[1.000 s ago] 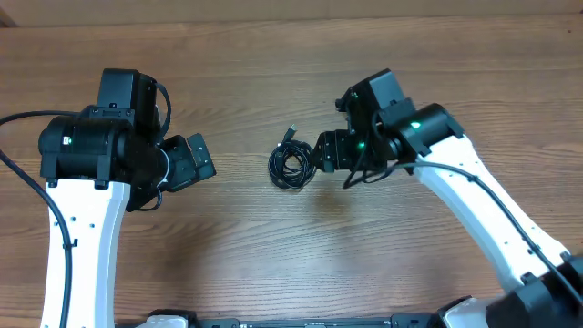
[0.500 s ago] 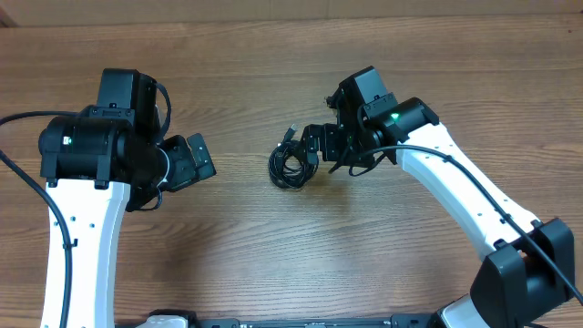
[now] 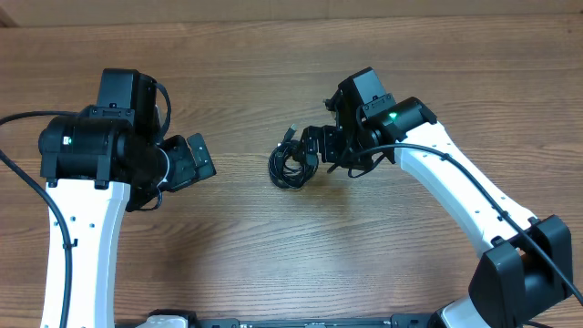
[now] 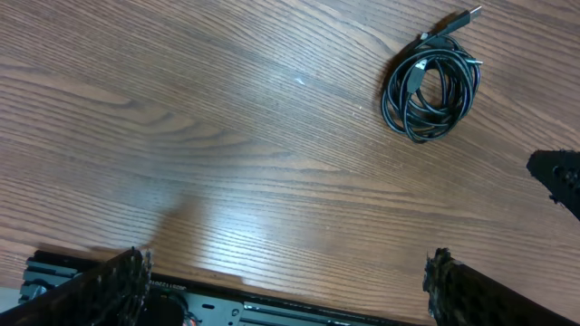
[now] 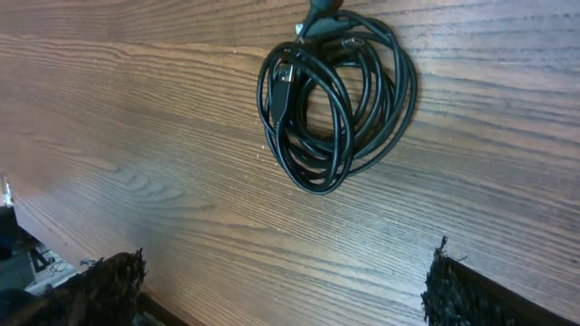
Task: Untangle cables
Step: 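Grasp a loop of the black cable with the right gripper and lift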
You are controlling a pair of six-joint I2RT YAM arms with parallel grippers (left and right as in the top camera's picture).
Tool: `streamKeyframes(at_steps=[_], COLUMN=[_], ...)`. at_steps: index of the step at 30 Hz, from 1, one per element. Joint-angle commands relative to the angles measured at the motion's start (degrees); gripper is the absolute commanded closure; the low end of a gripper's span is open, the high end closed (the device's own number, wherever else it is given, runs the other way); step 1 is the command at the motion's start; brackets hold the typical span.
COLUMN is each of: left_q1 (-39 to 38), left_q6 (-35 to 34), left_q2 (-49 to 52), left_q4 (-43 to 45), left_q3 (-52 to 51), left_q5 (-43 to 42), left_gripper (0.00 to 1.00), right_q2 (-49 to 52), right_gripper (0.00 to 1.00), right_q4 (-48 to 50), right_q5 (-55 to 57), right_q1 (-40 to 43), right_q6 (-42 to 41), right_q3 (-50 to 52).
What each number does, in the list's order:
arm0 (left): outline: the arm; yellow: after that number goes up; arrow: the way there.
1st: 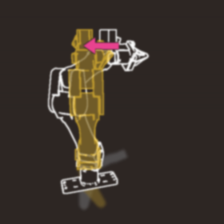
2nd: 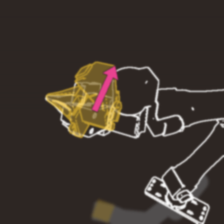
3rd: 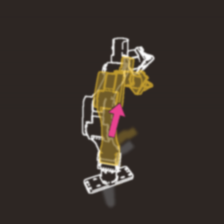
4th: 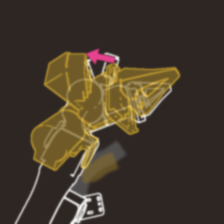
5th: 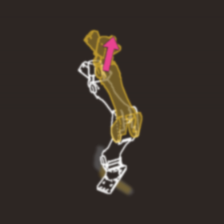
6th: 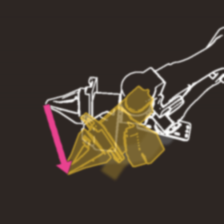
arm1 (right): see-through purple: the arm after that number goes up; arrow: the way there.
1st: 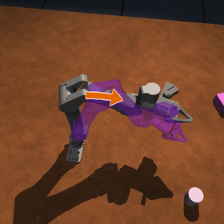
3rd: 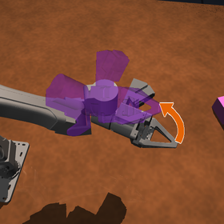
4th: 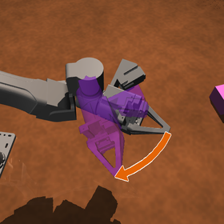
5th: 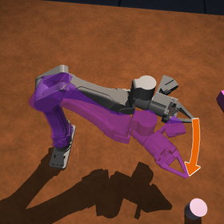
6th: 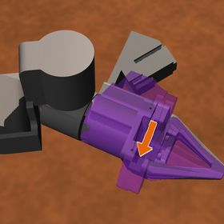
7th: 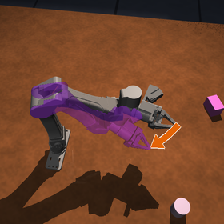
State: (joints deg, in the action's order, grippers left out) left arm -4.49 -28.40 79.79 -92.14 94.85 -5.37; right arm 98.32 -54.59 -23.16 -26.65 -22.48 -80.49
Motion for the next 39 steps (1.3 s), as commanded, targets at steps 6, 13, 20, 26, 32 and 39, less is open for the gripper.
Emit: streamKeyframes(at_steps=[6,13,20,26,32,39], left_q1=[0.0,0.0,0.0,0.0,0.0,0.0], left_q6=[-0.4,-0.4,-0.4,-0.4,-0.4,-0.4], left_q2=[0.0,0.0,0.0,0.0,0.0,0.0], left_q4=[-0.2,-0.2,-0.1,-0.2,-0.2,-0.1], left_q3=[0.1,0.1,0.1,0.1,0.1,0.1], left_q5=[-0.6,-0.6,-0.6,-0.6,-0.6,-0.6], left_gripper=[0.01,0.00,0.00,0.00,0.00,0.00], right_q2=[0.1,0.3,2.7,5.9,8.0,11.3], right_gripper=[0.15,0.39,0.41,0.54,0.62,0.63], right_q4=[2.2,6.6,7.9,8.9,10.0,10.4], right_q5=[-0.5,-0.2,8.2,8.2,10.2,10.3], right_q1=[-0.1,-0.5,-1.6,-2.7,-2.7,-3.9], right_q6=[-0.3,-0.3,-8.0,-8.0,-9.4,-10.5], right_q3=[-1.2,-1.2,-0.8,-0.8,-0.8,-0.4])
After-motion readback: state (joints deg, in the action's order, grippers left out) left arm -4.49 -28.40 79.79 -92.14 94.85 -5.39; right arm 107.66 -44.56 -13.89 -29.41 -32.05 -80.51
